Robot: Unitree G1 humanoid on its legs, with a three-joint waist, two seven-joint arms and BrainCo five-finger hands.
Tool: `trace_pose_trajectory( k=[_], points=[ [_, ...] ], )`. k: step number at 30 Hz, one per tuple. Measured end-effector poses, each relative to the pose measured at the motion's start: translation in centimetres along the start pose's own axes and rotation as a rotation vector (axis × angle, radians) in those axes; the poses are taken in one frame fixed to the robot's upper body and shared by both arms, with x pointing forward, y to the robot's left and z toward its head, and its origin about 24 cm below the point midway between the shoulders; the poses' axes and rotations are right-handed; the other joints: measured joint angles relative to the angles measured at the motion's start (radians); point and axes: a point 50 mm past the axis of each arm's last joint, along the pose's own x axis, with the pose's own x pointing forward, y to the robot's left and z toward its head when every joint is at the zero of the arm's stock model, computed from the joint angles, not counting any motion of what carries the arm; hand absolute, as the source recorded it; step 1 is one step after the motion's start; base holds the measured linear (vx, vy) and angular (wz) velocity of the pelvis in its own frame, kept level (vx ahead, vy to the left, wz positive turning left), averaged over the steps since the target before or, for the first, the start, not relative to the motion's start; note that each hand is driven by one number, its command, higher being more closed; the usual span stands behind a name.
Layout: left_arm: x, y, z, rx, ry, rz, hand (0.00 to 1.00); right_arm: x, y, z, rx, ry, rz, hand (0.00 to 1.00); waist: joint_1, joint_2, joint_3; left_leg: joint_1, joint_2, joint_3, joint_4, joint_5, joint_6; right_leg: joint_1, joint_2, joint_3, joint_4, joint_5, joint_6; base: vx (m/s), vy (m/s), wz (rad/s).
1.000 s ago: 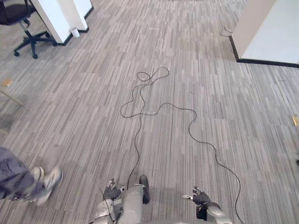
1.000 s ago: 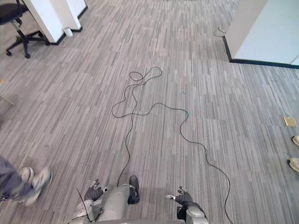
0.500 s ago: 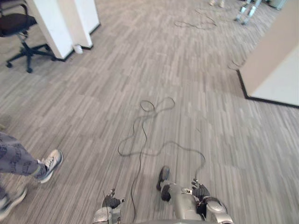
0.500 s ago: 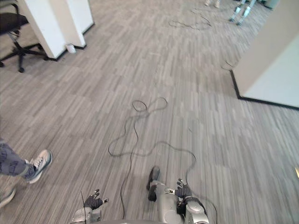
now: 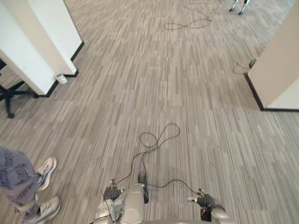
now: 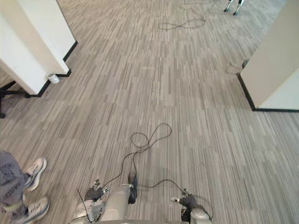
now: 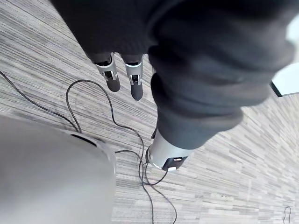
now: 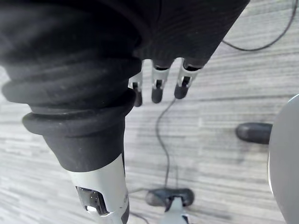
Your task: Organize washtable
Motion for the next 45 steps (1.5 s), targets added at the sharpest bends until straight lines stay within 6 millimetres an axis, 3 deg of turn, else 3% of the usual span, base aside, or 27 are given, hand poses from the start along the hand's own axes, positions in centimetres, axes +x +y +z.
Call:
trace_pose_trajectory(
  k=[1, 2, 3, 5, 7, 9, 12, 13, 14, 17, 18, 20, 23, 25, 28, 29, 30, 31, 33, 35, 36, 38, 40, 42, 43, 44, 45],
  points=[
    [0.0, 0.2, -0.1, -0.009, 0.005, 0.006, 0.00, 0.0, 0.2, -0.1, 0.004, 0.003, 0.007, 0.00, 0.003, -0.020, -0.010, 0.015, -0.024, 0.009, 0.042, -0.045, 0.053, -0.075, -0.031, 0.009, 0.222, -0.022, 0.033, 0.80, 0.311, -0.09],
    [0.2, 0.6, 0.1, 0.003, 0.012, 0.010, 0.00, 0.0, 0.7, -0.1, 0.018, 0.002, 0.014, 0.00, -0.005, -0.059, -0.003, 0.074, -0.059, 0.025, 0.043, -0.100, 0.077, -0.195, -0.093, 0.017, 0.543, 0.038, 0.064, 0.77, 0.290, 0.02],
    [0.3, 0.8, 0.1, 0.016, 0.017, 0.014, 0.00, 0.0, 0.8, 0.0, 0.019, 0.000, 0.017, 0.00, -0.010, -0.075, 0.005, 0.114, -0.080, 0.026, 0.040, -0.126, 0.086, -0.245, -0.122, 0.015, 0.686, 0.083, 0.068, 0.72, 0.243, 0.27],
    [0.3, 1.3, -0.7, 0.039, 0.072, 0.023, 0.00, 0.1, 0.4, 0.4, 0.000, -0.015, 0.012, 0.00, -0.030, -0.058, 0.034, 0.333, -0.107, 0.024, -0.020, -0.207, 0.107, -0.351, -0.162, -0.053, 0.909, 0.032, 0.011, 0.78, 0.210, 0.12],
    [0.1, 1.1, -1.3, 0.063, 0.088, 0.008, 0.00, 0.1, 0.3, 0.8, -0.033, -0.034, 0.015, 0.00, -0.036, -0.046, 0.033, 0.475, -0.101, 0.024, -0.130, -0.223, 0.108, -0.448, -0.154, -0.147, 0.828, -0.030, -0.038, 0.73, 0.146, -0.06],
    [0.0, 0.4, -1.6, 0.082, 0.101, -0.017, 0.00, 0.2, 0.3, 2.0, -0.057, -0.087, 0.019, 0.00, -0.058, -0.033, 0.035, 0.562, -0.088, 0.020, -0.210, -0.241, 0.100, -0.585, -0.116, -0.207, 0.643, -0.035, -0.036, 0.71, 0.092, 0.01],
    [-0.1, 0.4, -2.1, 0.098, 0.119, -0.022, 0.00, 0.3, 0.5, 3.1, -0.055, -0.124, 0.028, 0.00, -0.083, -0.033, 0.038, 0.685, -0.077, 0.021, -0.293, -0.273, 0.051, -0.682, -0.035, -0.235, 0.157, 0.162, -0.024, 0.69, 0.021, 0.22],
    [-0.3, 0.5, -2.4, 0.100, 0.129, -0.019, 0.00, 0.3, 0.6, 3.0, -0.051, -0.122, 0.029, 0.00, -0.084, -0.036, 0.036, 0.737, -0.080, -0.002, -0.287, -0.301, 0.020, -0.689, -0.019, -0.202, 0.084, 0.232, -0.033, 0.99, -0.050, 0.51],
    [-0.4, 0.3, -2.7, 0.100, 0.139, -0.023, 0.00, 0.3, 0.4, 3.2, -0.051, -0.128, 0.026, 0.00, -0.094, -0.021, 0.030, 0.749, -0.060, -0.030, -0.236, -0.319, 0.006, -0.691, -0.003, -0.168, 0.152, 0.315, -0.086, 1.01, -0.108, 0.72],
    [-0.4, -1.0, -2.9, 0.083, 0.144, -0.043, 0.00, 0.2, -0.5, 3.8, -0.057, -0.151, 0.010, 0.00, -0.112, 0.053, 0.023, 0.601, 0.049, -0.061, 0.236, -0.227, -0.040, -0.631, 0.039, -0.205, 0.262, 0.278, -0.116, 0.71, -0.104, 0.36],
    [-0.6, -1.6, -3.1, 0.030, 0.146, -0.041, 0.00, 0.1, -0.9, 4.3, -0.077, -0.168, 0.004, 0.00, -0.101, 0.092, 0.029, 0.501, 0.106, -0.048, 0.459, 0.009, -0.059, -0.572, 0.087, -0.191, 0.252, 0.229, -0.136, 0.93, -0.062, -0.38],
    [-0.5, -1.4, -2.6, 0.017, 0.122, -0.034, 0.00, 0.2, -1.0, 3.9, -0.078, -0.142, -0.008, 0.00, -0.090, 0.105, 0.039, 0.348, 0.166, -0.020, 0.739, -0.044, -0.065, -0.449, 0.135, -0.133, 0.211, 0.198, -0.182, 0.83, -0.023, -0.52],
    [-0.1, -0.2, -1.0, 0.030, 0.055, -0.012, 0.00, 0.3, 0.4, 2.7, -0.075, -0.087, 0.026, 0.00, -0.050, 0.036, 0.050, 0.166, 0.126, 0.059, 0.636, -0.151, -0.056, -0.218, 0.124, -0.027, 0.032, 0.189, -0.182, 0.73, 0.008, -0.64],
    [0.0, -0.2, -0.3, 0.014, 0.021, -0.010, 0.00, 0.5, 1.1, 2.7, -0.069, -0.079, 0.042, 0.00, -0.033, 0.025, 0.059, 0.103, 0.093, 0.071, 0.432, -0.170, -0.039, -0.152, 0.106, 0.012, -0.015, 0.185, -0.166, 0.61, 0.081, -0.91],
    [-0.1, -0.5, -0.2, 0.004, 0.013, -0.014, 0.00, 0.5, 1.5, 2.5, -0.067, -0.074, 0.050, 0.00, -0.017, 0.041, 0.053, 0.077, 0.040, 0.068, -0.076, -0.091, -0.071, -0.041, 0.073, 0.065, -0.079, 0.122, -0.092, 0.73, 0.234, -0.84],
    [-0.2, -0.6, -0.6, 0.002, 0.024, -0.018, 0.00, 0.3, 1.0, 1.9, -0.070, -0.059, 0.037, 0.00, -0.010, 0.053, 0.045, 0.073, 0.047, 0.070, -0.116, 0.036, -0.010, 0.007, 0.081, 0.089, -0.096, 0.084, -0.067, 0.79, 0.348, -0.56],
    [-0.1, -0.7, -0.3, 0.000, 0.018, -0.020, 0.00, 0.4, 1.1, 1.8, -0.068, -0.053, 0.039, 0.00, -0.006, 0.043, 0.040, 0.070, 0.028, 0.073, -0.078, 0.023, 0.036, 0.021, 0.059, 0.092, -0.089, 0.066, -0.053, 0.69, 0.318, -0.16],
    [0.1, -0.6, 0.1, 0.011, 0.008, -0.020, 0.00, 0.3, 1.6, 1.4, -0.062, -0.043, 0.049, 0.00, -0.006, 0.008, 0.025, 0.056, 0.001, 0.071, -0.025, -0.044, 0.050, 0.014, 0.022, 0.078, -0.045, 0.057, -0.039, 0.57, 0.262, 0.15],
    [0.2, -0.4, 0.1, 0.018, 0.012, -0.016, 0.00, 0.3, 1.5, 1.2, -0.053, -0.040, 0.048, 0.00, -0.003, -0.010, 0.016, 0.072, -0.033, 0.062, 0.023, -0.117, 0.087, -0.061, -0.013, 0.066, 0.187, 0.048, -0.012, 0.71, 0.315, 0.27],
    [0.4, 0.0, 0.0, 0.055, 0.032, -0.018, 0.00, 0.3, 1.5, 1.3, -0.036, -0.042, 0.044, 0.00, -0.008, -0.042, 0.018, 0.183, -0.097, 0.058, 0.011, -0.193, 0.107, -0.226, -0.078, 0.073, 0.662, 0.108, 0.118, 0.73, 0.291, 0.35],
    [0.4, 0.2, -0.4, 0.069, 0.057, -0.015, 0.00, 0.3, 1.3, 1.5, -0.044, -0.048, 0.039, 0.00, -0.016, -0.045, 0.022, 0.278, -0.121, 0.057, -0.015, -0.220, 0.118, -0.288, -0.117, 0.047, 0.846, 0.093, 0.093, 0.64, 0.211, 0.27],
    [0.1, 0.1, -1.2, 0.090, 0.086, -0.024, 0.00, 0.3, 0.9, 1.9, -0.057, -0.068, 0.033, 0.00, -0.031, -0.019, 0.031, 0.426, -0.131, 0.053, -0.085, -0.222, 0.116, -0.373, -0.140, -0.027, 0.913, 0.046, 0.030, 0.55, 0.160, 0.11],
    [0.0, -0.2, -1.5, 0.114, 0.098, -0.040, 0.00, 0.3, 0.9, 2.7, -0.077, -0.106, 0.037, 0.00, -0.054, -0.013, 0.036, 0.536, -0.128, 0.045, -0.145, -0.221, 0.117, -0.465, -0.126, -0.097, 0.834, -0.011, -0.019, 0.60, 0.107, 0.17],
    [0.0, -0.5, -1.7, 0.144, 0.111, -0.057, 0.00, 0.3, 0.7, 3.1, -0.083, -0.130, 0.034, 0.00, -0.068, -0.014, 0.037, 0.612, -0.120, 0.027, -0.197, -0.228, 0.127, -0.563, -0.083, -0.145, 0.640, -0.010, -0.029, 0.68, 0.074, 0.34],
    [0.1, -0.7, -1.5, 0.154, 0.107, -0.065, 0.00, 0.3, 0.5, 3.2, -0.085, -0.129, 0.028, 0.00, -0.077, -0.013, 0.038, 0.651, -0.113, 0.009, -0.236, -0.228, 0.126, -0.611, -0.046, -0.164, 0.450, 0.038, -0.029, 0.84, 0.021, 0.48],
    [0.1, -0.7, -1.6, 0.158, 0.108, -0.065, 0.00, 0.3, 0.3, 3.1, -0.073, -0.125, 0.022, 0.00, -0.080, -0.015, 0.039, 0.703, -0.110, 0.000, -0.270, -0.241, 0.090, -0.639, 0.001, -0.176, 0.200, 0.171, -0.043, 0.86, 0.003, 0.42],
    [0.0, -0.6, -1.8, 0.157, 0.115, -0.062, 0.00, 0.3, 0.4, 3.0, -0.074, -0.122, 0.024, 0.00, -0.080, -0.017, 0.038, 0.724, -0.109, -0.001, -0.269, -0.258, 0.059, -0.640, 0.024, -0.181, 0.118, 0.228, -0.055, 0.76, -0.021, 0.27]
  ],
)
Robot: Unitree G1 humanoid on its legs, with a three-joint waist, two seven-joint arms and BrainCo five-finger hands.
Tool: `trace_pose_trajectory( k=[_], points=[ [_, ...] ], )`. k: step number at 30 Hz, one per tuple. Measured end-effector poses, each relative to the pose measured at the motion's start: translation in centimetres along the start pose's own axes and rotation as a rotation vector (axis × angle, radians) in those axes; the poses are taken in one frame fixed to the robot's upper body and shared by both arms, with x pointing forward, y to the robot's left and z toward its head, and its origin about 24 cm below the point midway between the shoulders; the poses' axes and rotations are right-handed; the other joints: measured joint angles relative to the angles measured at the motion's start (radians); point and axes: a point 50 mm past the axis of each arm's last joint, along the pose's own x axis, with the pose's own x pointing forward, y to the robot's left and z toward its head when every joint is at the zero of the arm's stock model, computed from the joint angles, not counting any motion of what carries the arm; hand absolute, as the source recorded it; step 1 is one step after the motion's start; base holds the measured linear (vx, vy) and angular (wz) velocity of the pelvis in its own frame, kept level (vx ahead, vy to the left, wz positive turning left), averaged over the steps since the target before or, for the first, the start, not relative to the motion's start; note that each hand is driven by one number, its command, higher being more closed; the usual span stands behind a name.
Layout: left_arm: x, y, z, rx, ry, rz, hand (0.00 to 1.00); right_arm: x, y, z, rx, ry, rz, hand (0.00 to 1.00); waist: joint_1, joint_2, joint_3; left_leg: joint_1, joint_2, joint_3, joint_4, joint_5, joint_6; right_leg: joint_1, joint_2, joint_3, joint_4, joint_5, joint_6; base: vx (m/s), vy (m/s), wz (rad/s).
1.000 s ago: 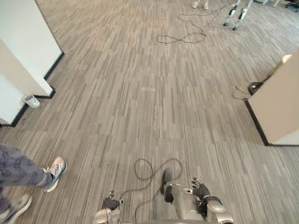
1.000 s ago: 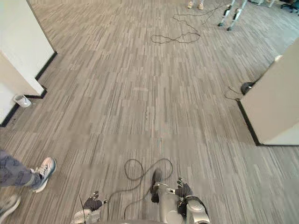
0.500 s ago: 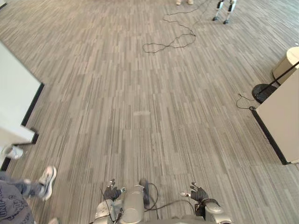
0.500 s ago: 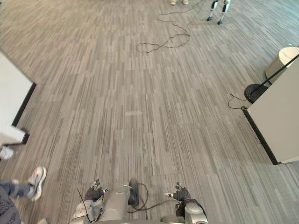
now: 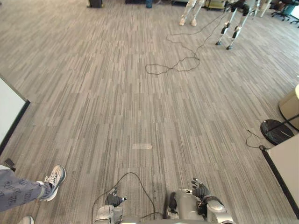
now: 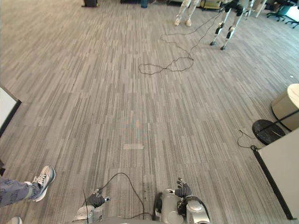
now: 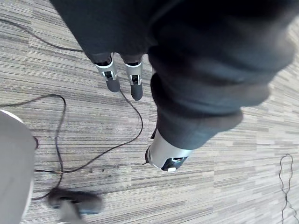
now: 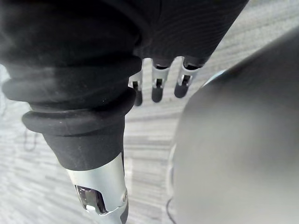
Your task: Organize washtable
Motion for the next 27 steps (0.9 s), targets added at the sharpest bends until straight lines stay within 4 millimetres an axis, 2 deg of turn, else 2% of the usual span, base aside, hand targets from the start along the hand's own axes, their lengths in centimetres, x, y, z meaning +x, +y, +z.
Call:
trace_pose_trajectory(
  k=[1, 2, 3, 4, 5, 6, 7, 8, 10, 11, 13, 15, 16, 17, 18, 22, 27],
  points=[
    [-0.1, 0.3, -0.3, -0.004, 0.007, 0.010, 0.00, -0.1, 0.3, -0.3, 0.008, 0.008, 0.005, 0.00, 0.000, -0.013, -0.008, 0.035, -0.008, -0.009, 0.012, -0.028, -0.047, 0.005, 0.021, 0.003, -0.071, 0.068, -0.037, 0.65, -0.047, 0.33],
    [-0.2, 0.6, -0.7, -0.002, 0.021, 0.018, 0.00, -0.2, 0.3, -0.5, 0.034, 0.008, -0.001, 0.00, -0.010, -0.028, -0.021, 0.074, -0.011, -0.041, 0.037, -0.045, -0.060, 0.009, 0.019, 0.045, -0.037, 0.215, -0.127, 0.66, -0.054, 0.42],
    [-0.2, 0.5, -0.6, -0.006, 0.017, 0.016, 0.00, -0.2, 0.2, -0.3, 0.038, -0.001, -0.003, 0.00, -0.015, -0.010, -0.020, 0.078, 0.006, -0.057, 0.066, -0.044, -0.061, 0.005, 0.021, 0.040, 0.014, 0.208, -0.134, 0.76, -0.094, 0.55],
    [-0.2, -0.9, -0.7, -0.026, 0.017, -0.012, 0.00, -0.2, -0.5, 0.0, 0.030, -0.013, -0.020, 0.00, -0.026, 0.040, -0.032, 0.038, 0.047, -0.070, 0.178, -0.027, -0.089, 0.011, 0.043, 0.009, 0.064, 0.144, -0.130, 0.67, -0.103, 0.40],
    [-0.2, -1.4, -0.6, -0.047, 0.015, -0.020, 0.00, -0.2, -1.0, 0.2, 0.027, -0.020, -0.034, 0.00, -0.027, 0.072, -0.033, -0.038, 0.082, -0.072, 0.360, 0.033, -0.115, 0.038, 0.061, -0.013, 0.074, 0.096, -0.123, 0.65, -0.106, 0.32],
    [-0.2, -1.7, -0.4, -0.065, 0.013, -0.020, 0.00, -0.3, -1.1, 0.3, 0.024, -0.027, -0.036, 0.00, -0.028, 0.081, -0.028, -0.082, 0.098, -0.072, 0.467, 0.095, -0.137, 0.064, 0.070, -0.015, 0.065, 0.080, -0.124, 0.76, -0.093, 0.12],
    [-0.2, -1.6, -0.2, -0.088, 0.003, -0.010, 0.00, -0.4, -1.2, 0.2, 0.023, -0.023, -0.040, 0.00, -0.023, 0.090, -0.028, -0.173, 0.149, -0.069, 0.685, 0.135, -0.169, 0.127, 0.095, -0.008, 0.032, 0.054, -0.125, 0.74, -0.085, -0.01],
    [-0.1, -1.3, 0.1, -0.103, -0.010, 0.001, 0.00, -0.4, -1.0, -0.1, 0.029, -0.008, -0.037, 0.00, -0.024, 0.082, -0.021, -0.242, 0.206, -0.028, 0.846, 0.130, -0.165, 0.204, 0.110, -0.004, 0.010, 0.025, -0.129, 0.71, -0.083, -0.05],
    [-0.1, -1.1, 0.6, -0.098, -0.033, 0.005, 0.00, -0.5, -0.6, -0.6, 0.041, 0.011, -0.030, 0.00, -0.018, 0.058, -0.016, -0.307, 0.257, 0.018, 0.912, 0.115, -0.150, 0.318, 0.117, 0.013, -0.047, 0.008, -0.126, 0.46, -0.061, -0.11],
    [-0.1, -0.8, 0.6, -0.094, -0.036, 0.011, 0.00, -0.5, -0.5, -0.8, 0.043, 0.016, -0.028, 0.00, -0.016, 0.051, -0.016, -0.325, 0.264, 0.029, 0.888, 0.101, -0.151, 0.345, 0.117, 0.023, -0.064, 0.008, -0.126, 0.43, -0.055, -0.35],
    [-0.1, -0.8, 0.9, -0.090, -0.050, 0.007, 0.00, -0.7, -0.6, -1.4, 0.045, 0.038, -0.034, 0.00, 0.002, 0.047, -0.016, -0.375, 0.268, 0.028, 0.663, 0.036, -0.144, 0.421, 0.116, 0.070, -0.125, 0.006, -0.111, 0.39, -0.005, -0.58],
    [-0.1, -0.9, 0.9, -0.084, -0.050, 0.004, 0.00, -0.7, -0.8, -1.6, 0.046, 0.045, -0.045, 0.00, 0.002, 0.056, -0.020, -0.395, 0.255, -0.006, 0.447, 0.031, -0.140, 0.444, 0.109, 0.093, -0.134, -0.005, -0.092, 0.30, 0.076, -0.45],
    [-0.1, -1.0, 0.9, -0.079, -0.048, 0.001, 0.00, -0.7, -1.0, -1.8, 0.043, 0.054, -0.053, 0.00, 0.000, 0.056, -0.020, -0.392, 0.247, -0.024, 0.283, 0.057, -0.158, 0.453, 0.107, 0.103, -0.133, -0.016, -0.074, 0.23, 0.132, -0.29],
    [-0.1, -1.3, 0.7, -0.066, -0.040, -0.010, 0.00, -0.8, -1.3, -1.9, 0.047, 0.054, -0.068, 0.00, -0.002, 0.081, -0.028, -0.390, 0.246, -0.036, 0.166, 0.168, -0.146, 0.467, 0.115, 0.111, -0.132, -0.031, -0.049, 0.27, 0.222, -0.31],
    [-0.1, -1.2, 0.4, -0.053, -0.026, -0.012, 0.00, -0.9, -1.5, -2.2, 0.049, 0.067, -0.073, 0.00, 0.002, 0.065, -0.035, -0.366, 0.228, -0.033, 0.144, 0.178, -0.154, 0.483, 0.103, 0.134, -0.132, -0.040, -0.034, 0.22, 0.207, -0.18],
    [-0.3, 0.0, -0.6, -0.033, 0.009, 0.014, 0.00, -1.1, -0.3, -2.9, 0.067, 0.081, -0.049, 0.00, 0.003, 0.020, -0.067, -0.271, 0.168, 0.007, -0.004, 0.223, -0.129, 0.483, 0.041, 0.162, -0.130, -0.061, 0.000, 0.12, 0.119, -0.12],
    [-0.4, 0.1, -1.1, -0.024, 0.029, 0.019, 0.00, -1.1, -0.1, -3.1, 0.069, 0.095, -0.043, 0.00, 0.003, 0.018, -0.069, -0.223, 0.134, 0.038, -0.048, 0.224, -0.126, 0.504, 0.008, 0.190, -0.134, -0.067, 0.026, 0.07, 0.112, -0.14]
  ],
)
